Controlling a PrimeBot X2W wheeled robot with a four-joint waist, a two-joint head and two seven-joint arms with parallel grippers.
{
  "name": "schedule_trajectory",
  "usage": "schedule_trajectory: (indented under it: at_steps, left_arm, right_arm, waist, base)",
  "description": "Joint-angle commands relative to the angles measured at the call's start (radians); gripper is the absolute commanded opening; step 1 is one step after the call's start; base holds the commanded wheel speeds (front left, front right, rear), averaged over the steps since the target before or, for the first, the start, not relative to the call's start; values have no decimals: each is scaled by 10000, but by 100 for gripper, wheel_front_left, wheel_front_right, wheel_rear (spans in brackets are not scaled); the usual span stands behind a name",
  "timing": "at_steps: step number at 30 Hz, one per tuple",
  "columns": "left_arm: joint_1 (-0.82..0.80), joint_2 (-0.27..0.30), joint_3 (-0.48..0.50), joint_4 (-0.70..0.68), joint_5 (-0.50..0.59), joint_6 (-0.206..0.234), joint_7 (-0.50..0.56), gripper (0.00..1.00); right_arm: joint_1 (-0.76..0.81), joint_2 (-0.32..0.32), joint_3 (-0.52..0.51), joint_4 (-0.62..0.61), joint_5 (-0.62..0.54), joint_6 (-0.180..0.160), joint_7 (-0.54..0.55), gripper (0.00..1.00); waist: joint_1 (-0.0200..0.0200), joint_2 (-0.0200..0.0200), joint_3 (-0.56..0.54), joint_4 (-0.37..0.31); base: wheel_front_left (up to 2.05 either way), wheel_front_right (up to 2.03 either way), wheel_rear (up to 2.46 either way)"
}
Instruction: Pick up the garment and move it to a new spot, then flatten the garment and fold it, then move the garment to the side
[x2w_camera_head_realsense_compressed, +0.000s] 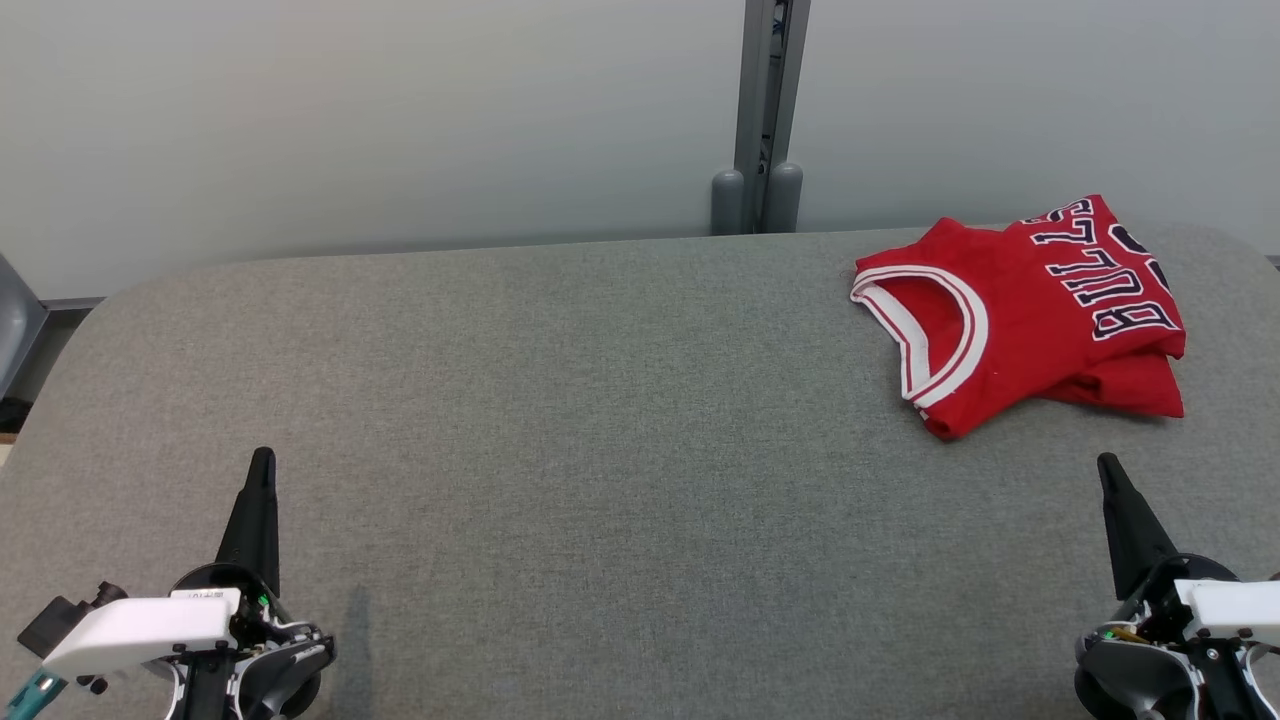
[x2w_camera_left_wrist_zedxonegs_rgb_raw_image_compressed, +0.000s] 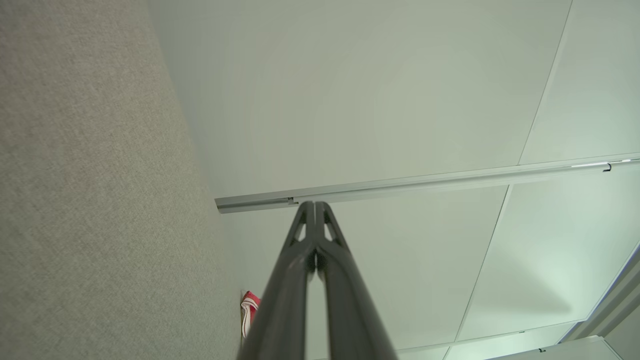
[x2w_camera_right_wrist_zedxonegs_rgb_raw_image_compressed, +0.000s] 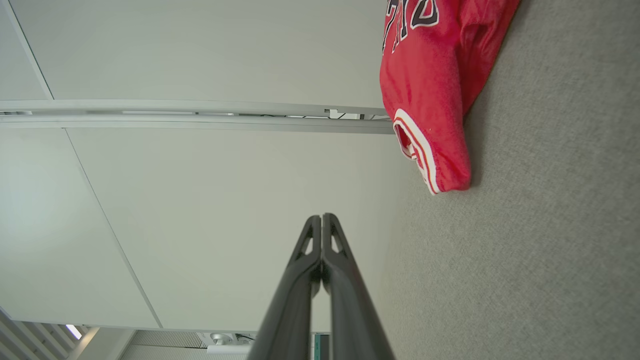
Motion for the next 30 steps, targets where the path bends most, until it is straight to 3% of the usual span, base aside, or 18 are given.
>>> schedule_trajectory:
  at_steps: [1, 30]
  left_arm:
    - [-106, 27, 37, 7, -13, -21, 36, 0]
    - [-106, 27, 35, 6, -15, -21, 36, 0]
  right_arm:
    - [-93, -36, -17, -34, 24, 7, 36, 0]
    - [-94, -36, -16, -34, 26, 7, 34, 0]
  waist:
    - [0, -1, 0, 0]
    - [0, -1, 0, 0]
  base:
    - [0, 0, 0]
    - [0, 0, 0]
